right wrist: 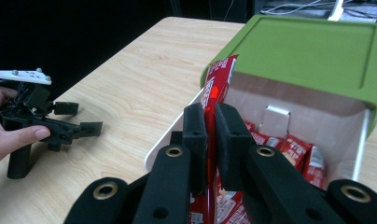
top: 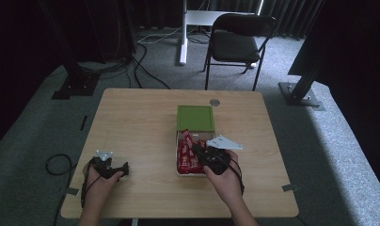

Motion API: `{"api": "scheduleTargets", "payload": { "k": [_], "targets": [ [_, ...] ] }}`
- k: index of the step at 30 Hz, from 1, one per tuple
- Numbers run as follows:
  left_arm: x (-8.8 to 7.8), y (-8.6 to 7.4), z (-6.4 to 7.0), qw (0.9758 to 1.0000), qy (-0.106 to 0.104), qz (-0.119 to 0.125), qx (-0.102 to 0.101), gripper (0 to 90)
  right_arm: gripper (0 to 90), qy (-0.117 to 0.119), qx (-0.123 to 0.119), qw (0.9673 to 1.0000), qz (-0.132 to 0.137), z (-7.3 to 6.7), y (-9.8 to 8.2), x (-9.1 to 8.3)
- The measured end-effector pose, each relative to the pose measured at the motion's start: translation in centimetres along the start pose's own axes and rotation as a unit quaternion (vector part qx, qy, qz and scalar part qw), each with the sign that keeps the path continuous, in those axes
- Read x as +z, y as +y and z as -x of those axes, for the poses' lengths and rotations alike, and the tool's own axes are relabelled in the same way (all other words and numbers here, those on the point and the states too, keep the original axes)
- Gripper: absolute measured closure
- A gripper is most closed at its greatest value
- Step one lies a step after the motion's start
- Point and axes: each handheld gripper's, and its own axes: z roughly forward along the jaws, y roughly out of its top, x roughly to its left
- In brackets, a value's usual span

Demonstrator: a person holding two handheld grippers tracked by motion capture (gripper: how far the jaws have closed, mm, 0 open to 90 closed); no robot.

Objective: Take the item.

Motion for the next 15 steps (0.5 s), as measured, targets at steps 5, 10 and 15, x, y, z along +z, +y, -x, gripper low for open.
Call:
{"api": "scheduleTargets", "payload": {
  "k": [5,10,15],
  "targets": [
    [0.0,0.0,0.0,1.0,0.0,0.0,0.0,1.9,83.4,-0.001,0.001,0.9999,0.01,0.4,0.7,-0.4],
    [0.0,0.0,0.0,1.0,0.0,0.0,0.0,2.0,83.4,-0.006,0.0,0.9998,0.02,0.9,1.3,-0.7],
    [0.0,0.0,0.0,1.0,0.0,0.001,0.0,2.0,83.4,-0.011,0.001,0.9995,0.03,1.3,1.6,-0.9]
  ]
}}
